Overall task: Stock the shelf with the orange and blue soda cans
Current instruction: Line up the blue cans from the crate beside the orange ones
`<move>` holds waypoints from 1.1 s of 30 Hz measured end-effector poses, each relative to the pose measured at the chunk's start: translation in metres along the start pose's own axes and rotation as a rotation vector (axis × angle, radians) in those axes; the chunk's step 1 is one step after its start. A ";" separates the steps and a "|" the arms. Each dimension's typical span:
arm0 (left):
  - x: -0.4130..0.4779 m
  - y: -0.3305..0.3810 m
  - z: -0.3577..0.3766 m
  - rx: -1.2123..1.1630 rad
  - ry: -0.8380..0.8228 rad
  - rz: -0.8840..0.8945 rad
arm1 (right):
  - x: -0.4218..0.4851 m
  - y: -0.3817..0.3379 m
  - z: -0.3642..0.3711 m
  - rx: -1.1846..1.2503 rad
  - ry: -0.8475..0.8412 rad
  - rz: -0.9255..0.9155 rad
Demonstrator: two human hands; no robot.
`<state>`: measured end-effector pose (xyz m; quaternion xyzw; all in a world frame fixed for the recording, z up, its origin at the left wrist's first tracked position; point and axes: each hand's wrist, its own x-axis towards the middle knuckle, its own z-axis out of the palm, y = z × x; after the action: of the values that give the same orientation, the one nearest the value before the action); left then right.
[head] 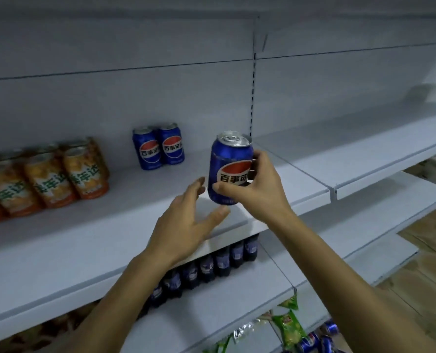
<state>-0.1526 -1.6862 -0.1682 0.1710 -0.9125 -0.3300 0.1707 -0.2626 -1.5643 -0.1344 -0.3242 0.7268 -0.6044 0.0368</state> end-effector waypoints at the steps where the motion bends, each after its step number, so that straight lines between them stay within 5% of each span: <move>1: 0.004 -0.008 0.005 0.133 -0.019 -0.023 | 0.016 0.004 0.002 -0.025 -0.013 0.004; 10: 0.023 -0.034 0.028 0.532 0.109 -0.064 | 0.155 0.057 0.051 -0.157 -0.184 0.086; 19: 0.025 -0.041 0.034 0.562 0.261 -0.031 | 0.242 0.087 0.109 -0.193 -0.240 0.052; 33: 0.024 -0.043 0.037 0.531 0.326 0.013 | 0.249 0.118 0.119 -0.225 -0.287 -0.035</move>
<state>-0.1807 -1.7073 -0.2184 0.2548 -0.9284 -0.0471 0.2662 -0.4556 -1.7875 -0.1888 -0.4219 0.7714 -0.4673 0.0930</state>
